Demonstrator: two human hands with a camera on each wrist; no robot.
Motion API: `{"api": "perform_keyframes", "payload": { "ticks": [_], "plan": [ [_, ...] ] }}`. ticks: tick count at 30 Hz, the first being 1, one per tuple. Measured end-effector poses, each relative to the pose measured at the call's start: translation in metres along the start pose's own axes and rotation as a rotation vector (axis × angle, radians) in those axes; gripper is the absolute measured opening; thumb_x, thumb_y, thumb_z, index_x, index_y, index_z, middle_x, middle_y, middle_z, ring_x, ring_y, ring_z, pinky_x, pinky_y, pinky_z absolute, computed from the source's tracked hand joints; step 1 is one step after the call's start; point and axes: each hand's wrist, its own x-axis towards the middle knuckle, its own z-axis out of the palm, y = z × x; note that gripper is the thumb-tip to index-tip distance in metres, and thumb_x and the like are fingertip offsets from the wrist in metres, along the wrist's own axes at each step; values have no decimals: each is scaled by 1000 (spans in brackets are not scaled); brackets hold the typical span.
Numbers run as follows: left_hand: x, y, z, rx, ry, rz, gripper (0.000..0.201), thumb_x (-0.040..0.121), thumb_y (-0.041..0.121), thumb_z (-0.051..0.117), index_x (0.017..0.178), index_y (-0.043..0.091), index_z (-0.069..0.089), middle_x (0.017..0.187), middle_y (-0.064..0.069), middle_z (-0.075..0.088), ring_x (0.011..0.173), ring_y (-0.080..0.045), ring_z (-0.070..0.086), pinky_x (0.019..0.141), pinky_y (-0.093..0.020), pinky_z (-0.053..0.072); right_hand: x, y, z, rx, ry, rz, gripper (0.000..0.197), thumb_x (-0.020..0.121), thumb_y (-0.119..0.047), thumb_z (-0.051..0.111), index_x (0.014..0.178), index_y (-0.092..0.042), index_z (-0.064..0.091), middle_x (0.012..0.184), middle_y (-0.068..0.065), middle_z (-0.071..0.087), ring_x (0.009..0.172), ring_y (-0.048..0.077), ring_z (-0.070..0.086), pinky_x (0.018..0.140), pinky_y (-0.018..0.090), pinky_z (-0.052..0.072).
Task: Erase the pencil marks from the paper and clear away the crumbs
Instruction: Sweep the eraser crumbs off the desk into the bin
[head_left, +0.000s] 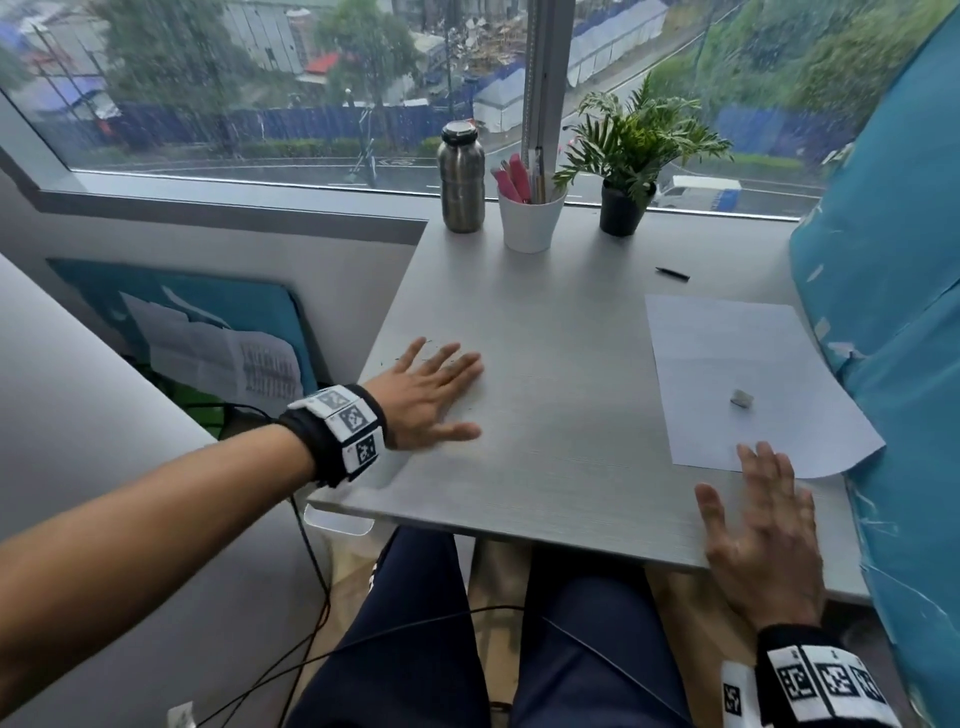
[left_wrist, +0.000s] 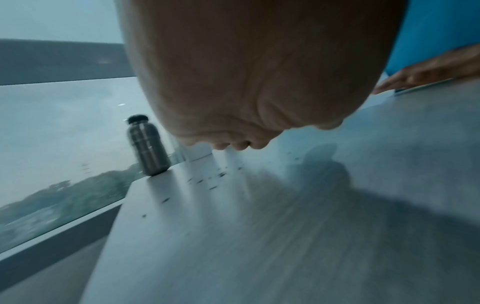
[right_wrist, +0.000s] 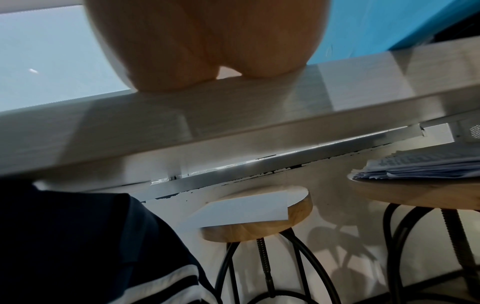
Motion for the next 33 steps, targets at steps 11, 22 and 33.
{"api": "perform_keyframes", "payload": {
  "ticks": [11,22,33],
  "plan": [
    [-40,8,25,135,16,451,81,90,73,9,154,31,-15,161,10,-19,147,-17,-25,118,-53,-13,1,-2,0,-68,-56,10,73,92,-62,23,152,-19,21,161,6,18,149,21,13,121,46,11],
    [-64,28,21,145,80,598,90,89,76,19,156,24,-9,163,5,-13,148,-18,-21,118,-51,-15,-1,-6,-4,-57,-51,31,74,91,-63,24,150,-18,25,159,8,22,148,24,16,121,46,12],
    [-47,-4,23,263,56,517,81,91,73,11,156,28,-10,163,7,-12,148,-21,-20,118,-55,-11,0,-6,-3,-57,-60,38,76,91,-66,22,151,-19,22,160,8,21,148,23,15,121,46,11]
  ]
}}
